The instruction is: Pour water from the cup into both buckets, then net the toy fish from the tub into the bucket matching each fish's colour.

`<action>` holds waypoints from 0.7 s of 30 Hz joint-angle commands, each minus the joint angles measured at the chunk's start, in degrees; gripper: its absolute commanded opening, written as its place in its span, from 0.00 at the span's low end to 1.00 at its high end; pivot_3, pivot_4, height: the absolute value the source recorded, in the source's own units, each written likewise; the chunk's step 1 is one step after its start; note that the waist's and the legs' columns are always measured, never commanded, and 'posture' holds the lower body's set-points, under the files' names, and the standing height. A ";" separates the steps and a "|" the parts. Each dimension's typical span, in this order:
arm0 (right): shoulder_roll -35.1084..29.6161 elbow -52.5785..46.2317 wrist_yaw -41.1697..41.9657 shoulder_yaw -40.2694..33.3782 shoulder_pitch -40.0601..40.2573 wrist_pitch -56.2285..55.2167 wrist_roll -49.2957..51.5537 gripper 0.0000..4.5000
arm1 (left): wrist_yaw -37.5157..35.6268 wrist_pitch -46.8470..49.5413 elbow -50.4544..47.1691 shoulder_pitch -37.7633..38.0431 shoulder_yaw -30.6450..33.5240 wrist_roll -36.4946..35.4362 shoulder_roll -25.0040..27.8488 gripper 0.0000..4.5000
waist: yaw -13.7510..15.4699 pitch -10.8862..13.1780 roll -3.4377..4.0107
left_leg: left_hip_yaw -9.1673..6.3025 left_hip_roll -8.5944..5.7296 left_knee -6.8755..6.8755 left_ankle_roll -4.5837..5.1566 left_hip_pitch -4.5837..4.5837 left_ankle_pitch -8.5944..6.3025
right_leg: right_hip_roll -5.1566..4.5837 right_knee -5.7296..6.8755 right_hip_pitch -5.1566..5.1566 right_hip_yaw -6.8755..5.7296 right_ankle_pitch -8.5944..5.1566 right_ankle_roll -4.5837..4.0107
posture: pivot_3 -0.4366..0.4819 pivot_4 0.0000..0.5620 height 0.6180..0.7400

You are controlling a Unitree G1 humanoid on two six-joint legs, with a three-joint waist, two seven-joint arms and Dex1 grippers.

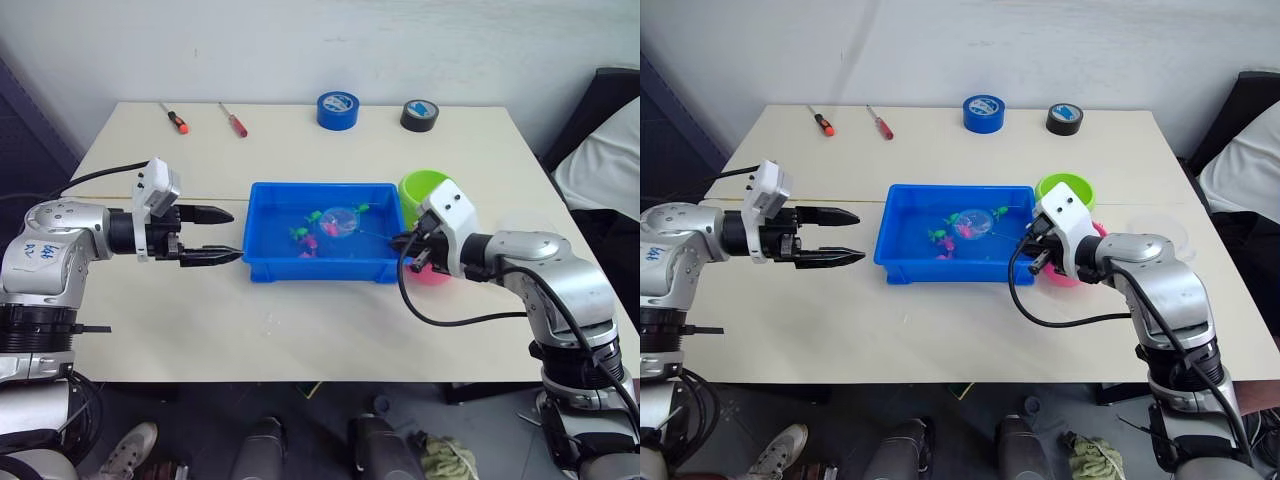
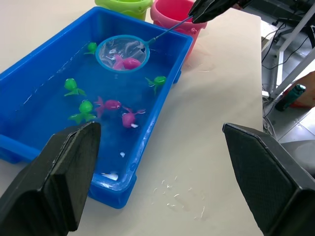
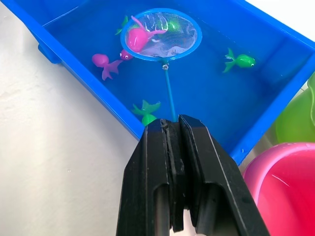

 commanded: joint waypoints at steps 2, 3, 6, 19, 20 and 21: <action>-2.38 -3.25 -0.07 -4.69 1.27 -1.19 3.32 0.00 | -0.42 -2.62 1.57 -1.93 -0.04 0.69 -0.48 0.96 | 0.05 0.00 0.00 | 0.01 0.00 -0.01 0.00 0.00 0.00 | 0.00 -0.01 0.00 0.00 0.00 0.00 | 0.48 0.27 0.95; -3.50 -4.26 0.38 -6.58 1.71 -0.76 4.37 0.00 | -0.69 -3.04 2.06 -2.92 -0.52 0.71 -1.20 0.96 | 0.19 0.00 0.00 | 0.00 0.00 -0.01 0.00 -0.01 0.00 | 0.00 -0.01 0.00 -0.01 0.00 0.00 | 0.48 0.27 0.95; -7.10 -6.52 1.11 -11.34 3.33 -0.11 6.95 0.00 | -1.72 -4.47 3.81 -5.69 -1.78 1.05 -3.04 0.96 | 0.65 0.02 0.02 | -0.02 -0.07 0.02 0.03 -0.11 -0.02 | -0.08 -0.05 0.01 -0.06 0.00 0.00 | 0.48 0.27 0.95; -20.62 -15.55 -0.26 -35.39 20.33 5.69 10.96 0.00 | -7.53 -13.40 19.17 -16.56 -6.42 5.93 -9.40 0.96 | 0.12 0.02 0.03 | 0.05 -0.19 -0.02 0.11 -0.08 -0.05 | 0.06 -0.15 0.05 -0.08 0.00 0.01 | 0.48 0.27 0.95; -21.02 -15.67 -0.57 -36.03 22.82 4.19 9.98 0.00 | -8.07 -13.96 20.29 -17.21 -6.62 6.24 -9.80 0.96 | 0.09 0.02 0.04 | 0.04 -0.21 -0.01 0.11 -0.07 -0.05 | 0.06 -0.12 0.04 -0.02 0.00 0.01 | 0.48 0.27 0.95; -21.14 -15.83 -0.99 -36.57 24.97 2.91 9.25 0.00 | -8.55 -14.47 21.34 -17.84 -6.80 6.59 -10.22 0.96 | 0.05 0.02 0.03 | 0.06 -0.22 0.01 0.11 -0.06 -0.05 | 0.05 -0.10 0.04 0.01 0.01 0.02 | 0.48 0.27 0.95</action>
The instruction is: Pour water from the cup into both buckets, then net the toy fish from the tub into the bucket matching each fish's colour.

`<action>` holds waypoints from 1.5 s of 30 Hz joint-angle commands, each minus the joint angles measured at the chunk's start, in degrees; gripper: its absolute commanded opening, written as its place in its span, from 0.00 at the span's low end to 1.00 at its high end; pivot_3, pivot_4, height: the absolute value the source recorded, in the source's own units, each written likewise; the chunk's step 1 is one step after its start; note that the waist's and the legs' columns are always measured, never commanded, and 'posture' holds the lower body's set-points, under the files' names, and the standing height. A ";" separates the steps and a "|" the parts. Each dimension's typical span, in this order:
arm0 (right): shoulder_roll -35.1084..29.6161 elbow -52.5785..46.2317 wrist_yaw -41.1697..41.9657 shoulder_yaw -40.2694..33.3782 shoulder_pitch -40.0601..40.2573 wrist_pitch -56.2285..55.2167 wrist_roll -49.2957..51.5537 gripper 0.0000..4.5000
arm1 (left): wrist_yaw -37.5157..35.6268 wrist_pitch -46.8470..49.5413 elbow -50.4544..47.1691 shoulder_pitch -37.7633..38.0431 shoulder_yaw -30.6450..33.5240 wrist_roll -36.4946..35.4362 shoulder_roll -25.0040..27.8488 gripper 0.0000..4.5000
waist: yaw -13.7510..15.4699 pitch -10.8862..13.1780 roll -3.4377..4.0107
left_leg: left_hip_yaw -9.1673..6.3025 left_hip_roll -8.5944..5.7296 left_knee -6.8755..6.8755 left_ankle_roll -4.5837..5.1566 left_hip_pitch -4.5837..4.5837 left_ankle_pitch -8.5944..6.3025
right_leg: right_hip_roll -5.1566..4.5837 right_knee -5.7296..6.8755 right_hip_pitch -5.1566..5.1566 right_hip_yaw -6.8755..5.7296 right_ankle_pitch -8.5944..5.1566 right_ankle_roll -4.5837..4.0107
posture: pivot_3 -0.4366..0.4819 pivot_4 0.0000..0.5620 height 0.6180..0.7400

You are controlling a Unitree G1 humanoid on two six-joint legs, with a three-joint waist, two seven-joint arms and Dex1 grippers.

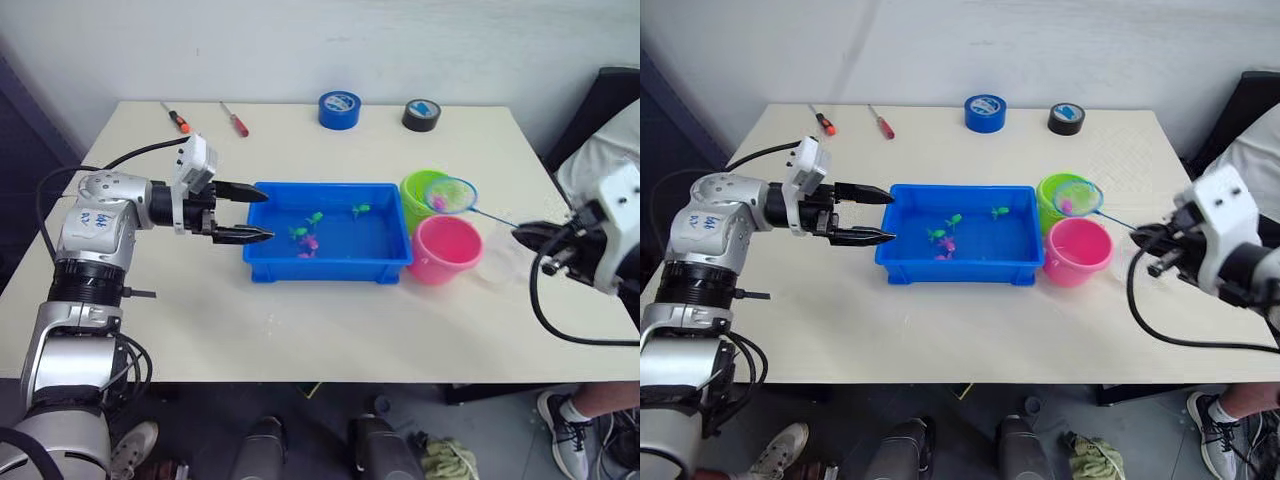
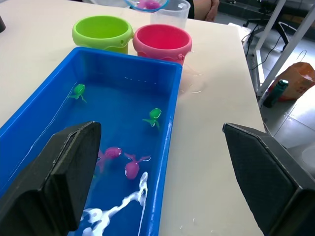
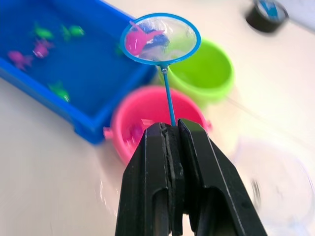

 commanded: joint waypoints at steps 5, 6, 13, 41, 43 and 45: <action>-3.81 -2.30 -3.77 0.32 11.31 -13.93 -8.73 0.00 | -3.15 -3.75 5.05 -4.20 -0.29 1.94 -1.55 0.96 | -0.03 0.00 0.00 | 0.01 -0.01 0.02 0.00 0.01 0.00 | 0.00 -0.01 0.01 0.01 0.01 0.02 | 0.48 0.27 0.95; -4.43 -2.42 -4.40 2.14 12.50 -16.76 -10.53 0.00 | -3.41 -4.15 5.72 -4.44 -0.40 2.23 -1.80 0.96 | 0.00 0.00 0.00 | 0.01 -0.01 0.02 0.00 0.01 0.00 | 0.00 -0.01 0.01 0.02 0.01 0.02 | 0.48 0.27 0.95; -7.23 -1.43 -8.49 9.08 18.42 -34.85 -23.38 0.00 | -4.37 -5.35 7.87 -5.15 -0.13 3.23 -2.60 0.96 | 0.11 0.00 0.00 | 0.00 -0.01 0.02 -0.01 0.00 0.00 | 0.01 -0.04 0.01 0.00 0.01 0.03 | 0.48 0.27 0.95; -4.83 10.35 -35.10 9.86 29.46 -79.34 -69.37 0.00 | -4.85 -5.69 8.09 -4.88 0.55 3.30 -2.96 0.96 | 0.08 0.00 0.00 | 0.05 -0.08 0.06 -0.10 0.05 0.06 | 0.04 0.06 0.05 -0.01 0.01 0.04 | 0.48 0.27 0.95; -4.62 10.90 -36.66 9.85 29.80 -80.45 -71.44 0.00 | -4.83 -5.68 8.09 -4.91 0.54 3.29 -3.03 0.96 | 0.08 0.00 0.00 | 0.08 -0.09 0.06 -0.10 0.05 0.06 | 0.04 0.05 0.06 0.00 0.01 0.04 | 0.48 0.27 0.95; -4.40 11.18 -38.83 9.52 30.36 -81.38 -74.00 0.00 | -4.81 -5.69 8.01 -4.82 0.56 3.27 -3.04 0.96 | 0.06 0.00 0.00 | 0.10 -0.09 0.06 -0.10 0.05 0.06 | 0.04 0.06 0.06 -0.01 0.01 0.04 | 0.48 0.27 0.95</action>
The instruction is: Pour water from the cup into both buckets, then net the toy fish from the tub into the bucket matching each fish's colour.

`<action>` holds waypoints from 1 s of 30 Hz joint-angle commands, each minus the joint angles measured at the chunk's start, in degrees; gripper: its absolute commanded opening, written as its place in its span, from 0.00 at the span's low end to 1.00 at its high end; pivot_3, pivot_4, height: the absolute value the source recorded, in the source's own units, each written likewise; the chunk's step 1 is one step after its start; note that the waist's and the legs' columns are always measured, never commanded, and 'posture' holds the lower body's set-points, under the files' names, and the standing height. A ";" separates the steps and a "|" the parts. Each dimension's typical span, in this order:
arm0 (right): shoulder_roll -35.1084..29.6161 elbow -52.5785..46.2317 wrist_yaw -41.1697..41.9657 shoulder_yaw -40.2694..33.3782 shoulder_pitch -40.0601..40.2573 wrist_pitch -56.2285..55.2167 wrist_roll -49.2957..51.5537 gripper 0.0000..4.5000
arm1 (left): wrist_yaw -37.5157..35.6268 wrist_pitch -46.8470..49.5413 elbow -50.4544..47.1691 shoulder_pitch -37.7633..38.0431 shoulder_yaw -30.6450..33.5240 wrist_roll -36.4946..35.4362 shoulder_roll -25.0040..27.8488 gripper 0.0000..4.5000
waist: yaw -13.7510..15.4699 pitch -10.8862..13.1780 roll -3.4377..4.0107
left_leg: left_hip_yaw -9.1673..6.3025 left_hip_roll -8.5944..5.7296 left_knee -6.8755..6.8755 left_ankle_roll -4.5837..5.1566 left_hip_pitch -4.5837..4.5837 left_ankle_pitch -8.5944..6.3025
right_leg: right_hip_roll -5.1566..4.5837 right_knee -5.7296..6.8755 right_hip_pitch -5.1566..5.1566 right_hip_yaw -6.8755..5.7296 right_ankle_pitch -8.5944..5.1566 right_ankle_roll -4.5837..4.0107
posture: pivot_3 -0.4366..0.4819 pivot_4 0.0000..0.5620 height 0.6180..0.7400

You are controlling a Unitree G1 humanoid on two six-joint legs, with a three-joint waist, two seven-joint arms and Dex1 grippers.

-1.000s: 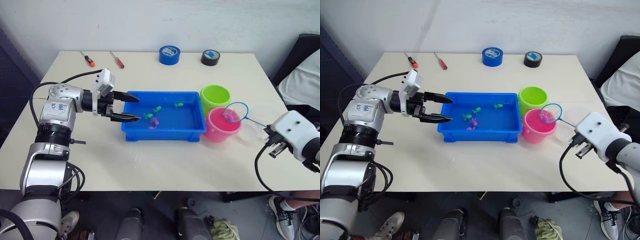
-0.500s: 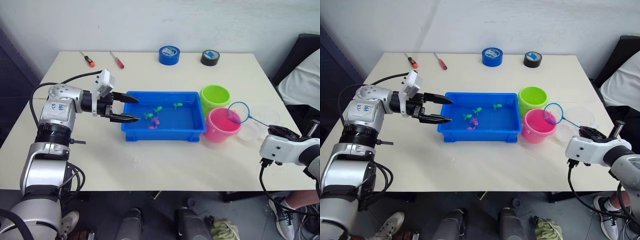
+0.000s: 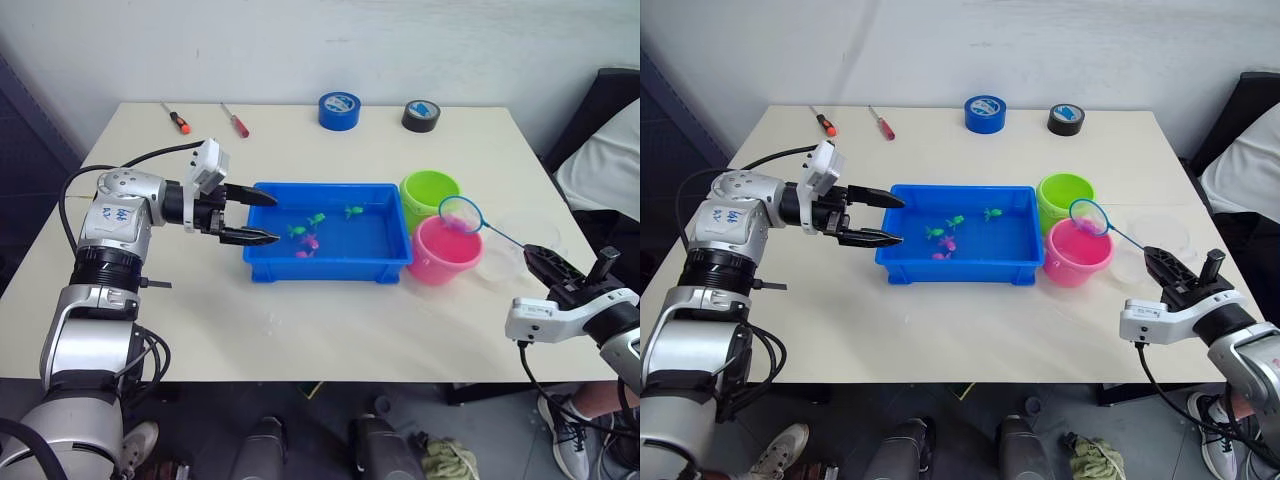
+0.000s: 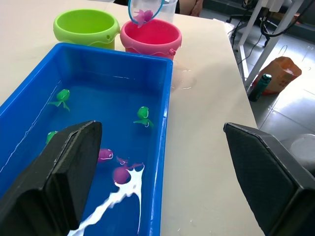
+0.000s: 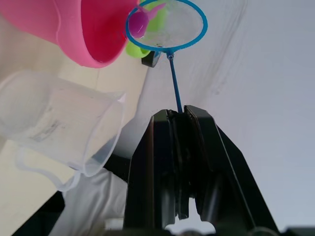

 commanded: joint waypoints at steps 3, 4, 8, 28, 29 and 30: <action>1.25 0.15 -5.58 -2.70 0.84 -1.86 -6.03 0.00 | -0.25 -0.71 -1.07 -0.92 1.06 -0.28 0.03 0.96 | -0.07 0.00 0.00 | 0.02 0.00 0.00 0.00 0.01 0.00 | 0.00 0.00 0.00 0.02 0.00 0.00 | 0.48 0.27 0.95; 1.54 0.20 -6.20 -2.49 0.90 -1.84 -7.08 0.00 | -0.22 -0.72 -1.12 -0.89 1.06 -0.28 0.01 0.96 | -0.07 0.00 0.00 | 0.02 0.00 0.00 0.00 0.01 0.00 | 0.00 0.01 0.01 0.01 0.00 0.00 | 0.48 0.27 0.95; 2.78 0.95 -8.03 -1.56 1.19 -1.31 -10.98 0.00 | -0.16 -0.55 -1.51 -0.67 1.12 -0.36 0.04 0.96 | -0.03 0.00 0.00 | 0.02 0.00 0.00 -0.01 0.01 0.01 | 0.01 0.02 0.01 0.00 0.00 0.00 | 0.48 0.27 0.95; 6.04 -5.00 8.47 -3.63 -12.64 3.84 15.81 0.00 | 0.01 1.51 -1.44 -0.03 1.87 0.29 3.84 0.96 | -0.58 0.00 0.00 | 0.01 0.05 0.05 -0.04 0.10 0.02 | 0.04 0.18 0.05 0.03 0.01 0.01 | 0.48 0.27 0.95; 6.45 -5.30 11.05 -2.44 -15.37 5.88 18.89 0.00 | 0.26 1.53 -1.54 0.39 1.87 0.49 4.36 0.96 | -0.70 0.00 -0.01 | 0.01 0.08 0.06 -0.04 0.13 0.02 | 0.06 0.18 0.06 0.02 0.01 0.01 | 0.48 0.27 0.95; 7.14 -5.47 15.94 0.74 -19.58 10.56 22.67 0.00 | 0.65 1.85 -2.03 1.26 2.20 0.50 5.17 0.96 | -0.92 0.00 -0.01 | 0.00 0.11 0.07 -0.05 0.13 0.03 | 0.07 0.19 0.07 0.03 0.01 0.00 | 0.48 0.27 0.95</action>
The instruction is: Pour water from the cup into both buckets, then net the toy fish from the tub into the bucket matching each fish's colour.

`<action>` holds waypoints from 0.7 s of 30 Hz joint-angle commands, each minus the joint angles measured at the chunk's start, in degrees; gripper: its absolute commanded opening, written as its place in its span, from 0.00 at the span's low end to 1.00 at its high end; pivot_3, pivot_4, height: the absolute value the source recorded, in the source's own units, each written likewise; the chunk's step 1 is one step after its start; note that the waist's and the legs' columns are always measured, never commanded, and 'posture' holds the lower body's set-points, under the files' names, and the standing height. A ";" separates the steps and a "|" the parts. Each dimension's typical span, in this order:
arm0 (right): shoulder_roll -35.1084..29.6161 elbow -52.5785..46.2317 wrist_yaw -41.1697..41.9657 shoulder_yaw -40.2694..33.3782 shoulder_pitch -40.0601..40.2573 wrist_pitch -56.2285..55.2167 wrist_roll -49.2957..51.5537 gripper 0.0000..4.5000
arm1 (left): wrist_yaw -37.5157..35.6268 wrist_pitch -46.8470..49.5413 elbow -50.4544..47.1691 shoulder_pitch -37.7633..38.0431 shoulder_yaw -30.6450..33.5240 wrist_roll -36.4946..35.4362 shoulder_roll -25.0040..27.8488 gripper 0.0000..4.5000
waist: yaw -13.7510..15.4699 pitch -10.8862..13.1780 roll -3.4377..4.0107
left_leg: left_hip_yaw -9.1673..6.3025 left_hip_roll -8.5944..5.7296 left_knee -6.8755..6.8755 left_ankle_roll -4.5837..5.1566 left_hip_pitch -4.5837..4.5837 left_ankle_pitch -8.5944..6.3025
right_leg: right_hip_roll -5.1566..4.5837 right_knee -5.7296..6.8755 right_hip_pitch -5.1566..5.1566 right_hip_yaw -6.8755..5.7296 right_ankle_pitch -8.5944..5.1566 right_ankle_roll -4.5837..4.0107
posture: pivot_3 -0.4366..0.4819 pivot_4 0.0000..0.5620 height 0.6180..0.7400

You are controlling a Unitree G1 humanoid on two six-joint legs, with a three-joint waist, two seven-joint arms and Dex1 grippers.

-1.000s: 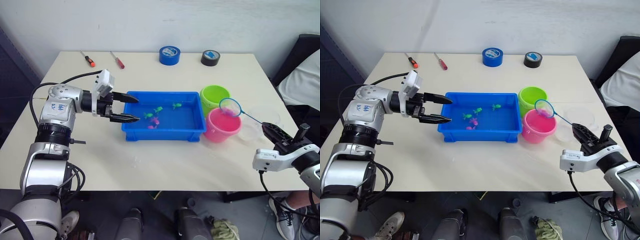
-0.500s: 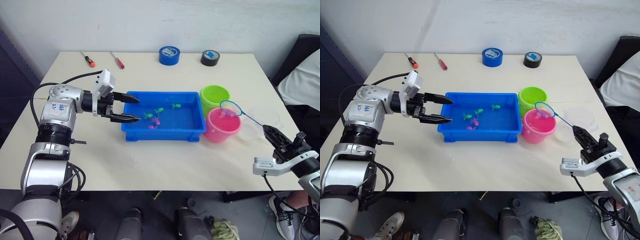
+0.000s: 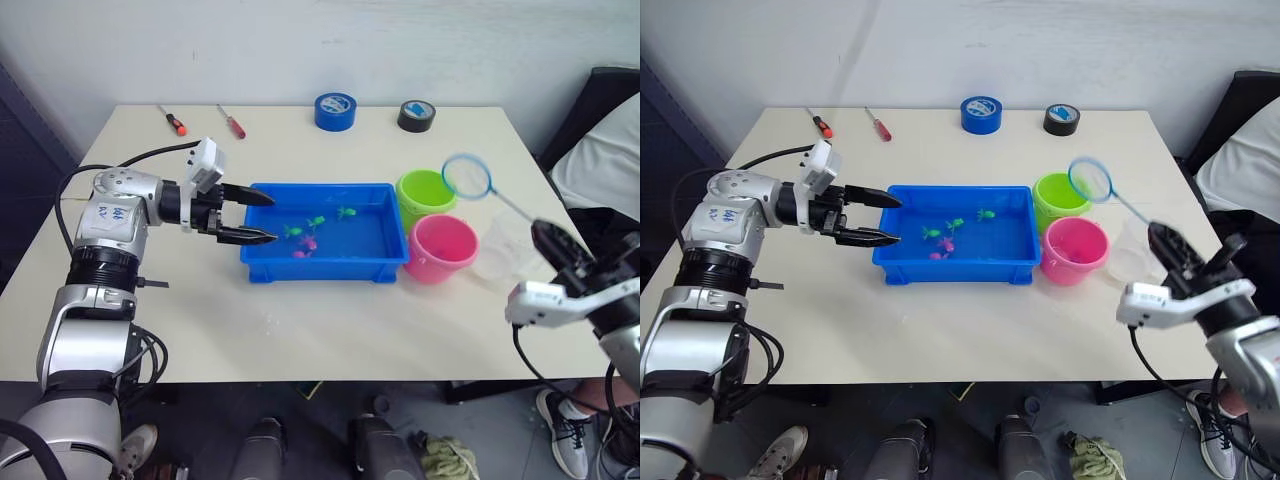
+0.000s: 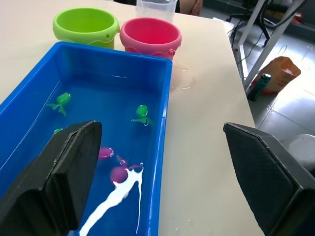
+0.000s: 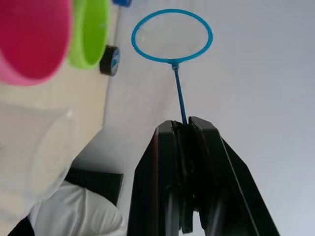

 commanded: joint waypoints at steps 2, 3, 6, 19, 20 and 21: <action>2.73 -2.64 16.96 9.30 -13.80 16.75 15.98 0.00 | 1.50 0.69 -2.95 2.79 2.47 0.14 4.08 0.96 | -0.60 0.00 -0.02 | -0.04 0.01 -0.04 0.00 0.17 0.00 | -0.01 0.00 0.15 0.01 0.00 0.00 | 0.48 0.27 0.95; 3.82 -2.50 19.64 11.38 -16.54 21.13 17.98 0.00 | 2.08 0.95 -3.69 3.69 3.07 -0.05 4.87 0.96 | -0.66 0.01 -0.03 | -0.11 0.04 -0.10 -0.01 0.44 0.00 | -0.01 -0.05 0.40 0.00 -0.01 -0.01 | 0.48 0.27 0.95; 6.61 -1.43 25.02 16.00 -23.35 32.32 22.51 0.00 | 3.88 1.84 -5.60 6.17 5.13 -0.80 7.16 0.96 | -0.64 0.01 -0.04 | -0.21 0.30 -0.23 -0.03 0.80 -0.03 | -0.02 -0.25 0.84 -0.10 -0.04 -0.07 | 0.48 0.27 0.95; 8.52 1.41 35.22 29.84 -33.87 47.06 29.13 0.00 | 8.07 7.71 -17.05 17.32 10.78 -4.54 10.35 0.96 | 0.49 0.01 -0.03 | -0.20 0.24 -0.24 0.06 0.74 -0.08 | -0.18 -0.32 0.77 -0.07 -0.05 -0.07 | 0.48 0.27 0.95; 8.62 1.87 35.13 30.72 -34.18 47.11 28.72 0.00 | 8.27 7.89 -17.48 17.65 10.91 -4.66 10.36 0.96 | 0.52 0.01 -0.03 | -0.20 0.24 -0.24 0.06 0.74 -0.08 | -0.19 -0.32 0.77 -0.07 -0.05 -0.07 | 0.48 0.27 0.95; 8.86 2.57 34.95 32.00 -34.48 46.81 28.05 0.00 | 8.57 8.15 -18.02 18.08 11.11 -4.84 10.34 0.96 | 0.62 0.01 -0.03 | -0.20 0.24 -0.24 0.06 0.73 -0.09 | -0.20 -0.32 0.77 -0.07 -0.05 -0.08 | 0.48 0.27 0.95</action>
